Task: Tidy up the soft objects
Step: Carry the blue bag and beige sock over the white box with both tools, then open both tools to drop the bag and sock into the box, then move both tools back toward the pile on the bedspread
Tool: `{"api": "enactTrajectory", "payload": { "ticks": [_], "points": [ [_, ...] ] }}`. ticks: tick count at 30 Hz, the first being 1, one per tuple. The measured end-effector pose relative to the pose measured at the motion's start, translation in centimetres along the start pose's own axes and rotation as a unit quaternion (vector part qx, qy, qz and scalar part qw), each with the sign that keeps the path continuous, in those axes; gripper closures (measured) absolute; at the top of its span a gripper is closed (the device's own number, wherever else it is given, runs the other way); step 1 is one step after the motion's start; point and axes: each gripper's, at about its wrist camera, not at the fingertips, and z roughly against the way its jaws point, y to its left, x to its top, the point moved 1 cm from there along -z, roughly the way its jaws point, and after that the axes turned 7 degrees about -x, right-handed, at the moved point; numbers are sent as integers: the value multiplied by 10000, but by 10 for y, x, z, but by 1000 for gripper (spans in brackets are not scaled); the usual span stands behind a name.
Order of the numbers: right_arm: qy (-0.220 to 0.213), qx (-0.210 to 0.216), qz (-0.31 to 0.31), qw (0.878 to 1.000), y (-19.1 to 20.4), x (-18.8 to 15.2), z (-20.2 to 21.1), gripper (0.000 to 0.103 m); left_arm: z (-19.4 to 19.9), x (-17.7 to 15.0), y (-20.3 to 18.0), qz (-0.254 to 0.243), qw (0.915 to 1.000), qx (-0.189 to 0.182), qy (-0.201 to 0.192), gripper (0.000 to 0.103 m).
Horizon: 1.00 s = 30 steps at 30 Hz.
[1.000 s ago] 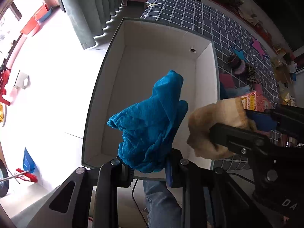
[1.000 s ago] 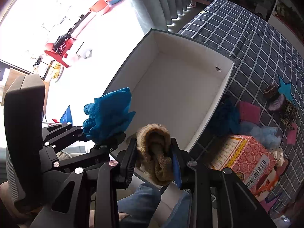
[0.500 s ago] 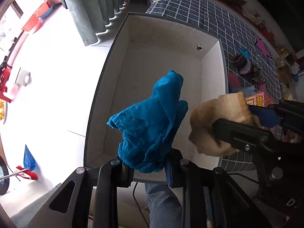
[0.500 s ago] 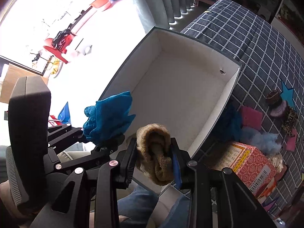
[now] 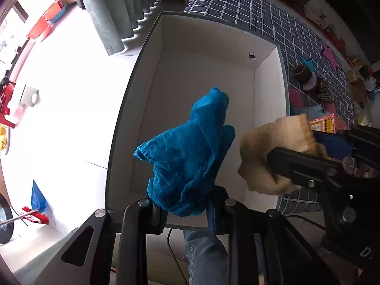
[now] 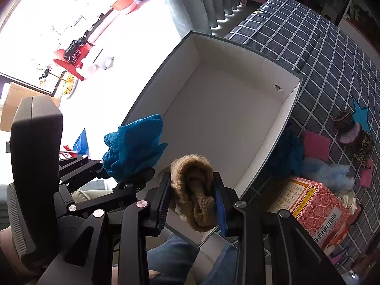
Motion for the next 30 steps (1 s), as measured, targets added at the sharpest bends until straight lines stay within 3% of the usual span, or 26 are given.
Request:
{"api": "enactTrajectory", "payload": {
  "ticks": [11,14,15,18,19,21,24,27,30],
  "points": [
    [2,17,-21,10000,-1,0,0,68,-1,-2,0,-18,10000,4,35,73],
    [37,100,-6,9999,-1,-1,-1,68,1,-2,-1,-74,10000,46,-37,65],
    [43,136,-8,9999,0,-1,-1,66,3,-2,-2,-109,9999,64,-75,57],
    [-32,111,3,9999,1,-2,2,32,7,-2,-3,-141,9997,79,-172,30],
    [-70,68,7,10000,2,-2,3,31,9,-1,-3,-120,9996,67,-233,22],
    [-103,75,-1,9999,1,-1,5,29,12,-1,-2,-90,9994,54,-335,20],
    [-149,-200,-55,9997,-4,0,8,2,16,3,3,76,9988,41,-475,1],
    [-241,72,-254,9994,-13,0,16,1,15,7,9,330,9980,-172,-501,1],
    [-352,52,-290,9989,-16,0,24,1,10,11,13,535,9973,-343,-361,1]
  ]
}}
